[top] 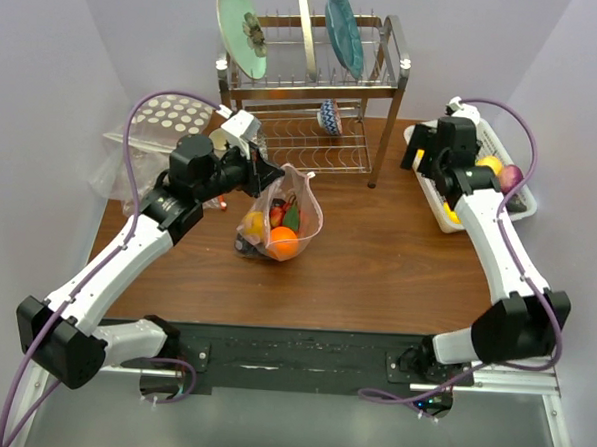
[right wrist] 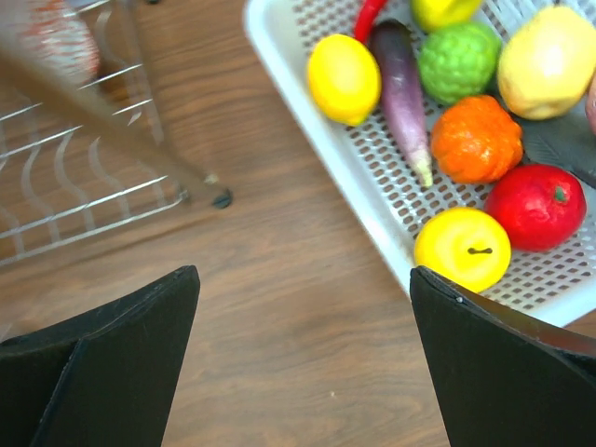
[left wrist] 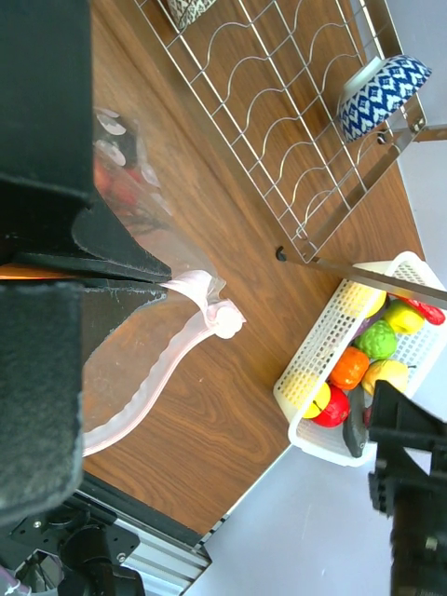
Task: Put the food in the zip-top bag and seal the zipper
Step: Pick up the fake fruit from the bin.
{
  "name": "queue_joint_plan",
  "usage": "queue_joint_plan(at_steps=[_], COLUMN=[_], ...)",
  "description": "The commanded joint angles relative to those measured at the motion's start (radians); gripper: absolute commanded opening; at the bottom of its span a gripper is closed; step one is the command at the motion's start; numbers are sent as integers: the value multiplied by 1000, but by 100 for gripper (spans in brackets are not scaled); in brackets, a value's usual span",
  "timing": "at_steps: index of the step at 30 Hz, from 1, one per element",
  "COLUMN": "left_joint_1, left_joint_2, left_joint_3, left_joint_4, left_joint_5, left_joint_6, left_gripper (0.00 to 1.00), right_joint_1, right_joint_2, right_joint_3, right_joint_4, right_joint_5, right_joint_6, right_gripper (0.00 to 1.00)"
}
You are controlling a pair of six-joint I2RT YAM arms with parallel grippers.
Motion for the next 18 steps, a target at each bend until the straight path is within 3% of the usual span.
queue_joint_plan(at_steps=[1,11,18], left_joint_1=[6,6,6], left_joint_2=[9,23,26], left_joint_3=[17,17,17], left_joint_4=[54,54,52], left_joint_5=[1,3,-2], left_joint_6=[-8,-9,-6], left_gripper=[0,0,0], right_joint_1=[-121,-272,-309], right_joint_2=[80,320,558], right_joint_3=[65,84,278], right_joint_4=[67,277,304], right_joint_5=[-111,-314,-383], right_joint_6=[71,269,373], right_gripper=[99,99,99])
